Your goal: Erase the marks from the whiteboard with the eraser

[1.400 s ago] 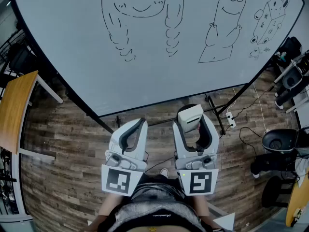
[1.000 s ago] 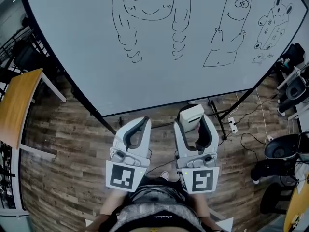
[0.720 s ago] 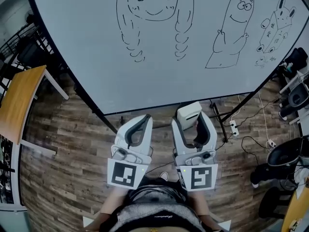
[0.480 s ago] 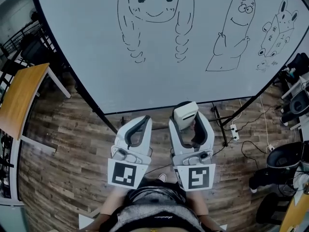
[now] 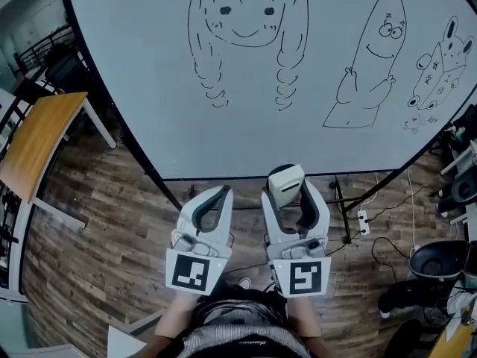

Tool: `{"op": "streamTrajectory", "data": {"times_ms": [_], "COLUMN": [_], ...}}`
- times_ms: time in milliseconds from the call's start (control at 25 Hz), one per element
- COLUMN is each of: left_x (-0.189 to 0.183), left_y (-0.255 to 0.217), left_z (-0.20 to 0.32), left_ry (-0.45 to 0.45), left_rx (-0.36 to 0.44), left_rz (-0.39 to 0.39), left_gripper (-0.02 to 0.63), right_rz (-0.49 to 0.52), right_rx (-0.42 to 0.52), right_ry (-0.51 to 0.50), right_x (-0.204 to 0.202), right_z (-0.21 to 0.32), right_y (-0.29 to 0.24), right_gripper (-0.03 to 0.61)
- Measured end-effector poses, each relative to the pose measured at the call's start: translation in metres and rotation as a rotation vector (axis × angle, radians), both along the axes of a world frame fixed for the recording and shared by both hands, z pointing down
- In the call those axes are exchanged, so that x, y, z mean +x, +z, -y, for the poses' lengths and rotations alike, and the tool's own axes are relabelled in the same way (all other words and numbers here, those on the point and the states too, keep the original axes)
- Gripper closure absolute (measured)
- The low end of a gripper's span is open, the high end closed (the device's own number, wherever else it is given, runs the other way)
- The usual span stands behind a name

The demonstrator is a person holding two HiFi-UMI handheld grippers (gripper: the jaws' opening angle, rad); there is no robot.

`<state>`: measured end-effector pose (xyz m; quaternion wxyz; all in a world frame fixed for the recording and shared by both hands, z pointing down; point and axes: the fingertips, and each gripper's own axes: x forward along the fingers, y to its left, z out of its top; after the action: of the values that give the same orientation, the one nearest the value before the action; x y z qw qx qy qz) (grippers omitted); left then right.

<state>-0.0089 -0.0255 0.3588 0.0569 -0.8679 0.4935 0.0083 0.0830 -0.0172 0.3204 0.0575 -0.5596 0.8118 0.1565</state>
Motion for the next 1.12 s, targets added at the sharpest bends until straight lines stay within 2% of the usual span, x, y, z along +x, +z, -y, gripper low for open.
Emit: {"op": "streamTrajectory", "data": {"times_ms": [240,720,960,1120], "left_x": [-0.008,-0.040,-0.055,-0.068], "left_y": [-0.006,-0.020,-0.015,-0.016], "left_z": [0.029,0.107,0.131,0.137], "left_ry": [-0.009,0.082,0.135,0.175], "left_rx": [0.028,0.083,0.078,0.103], "left_rz": [0.007,0.028,0.016,0.045], "left_gripper": [0.609,0.609,0.609,0.609], "right_rz": [-0.034,-0.083,-0.164,-0.155], "right_rx": [0.011,0.027,0.030,0.034], "right_ry": [0.014,0.079,0.150,0.140], "right_x": [-0.011,-0.065,-0.085,-0.098], "right_z": [0.031,0.117,0.147,0.156], "right_y": [-0.003,-0.010,-0.013,-0.021], "right_gripper": [0.314,0.314,0.314,0.314]}}
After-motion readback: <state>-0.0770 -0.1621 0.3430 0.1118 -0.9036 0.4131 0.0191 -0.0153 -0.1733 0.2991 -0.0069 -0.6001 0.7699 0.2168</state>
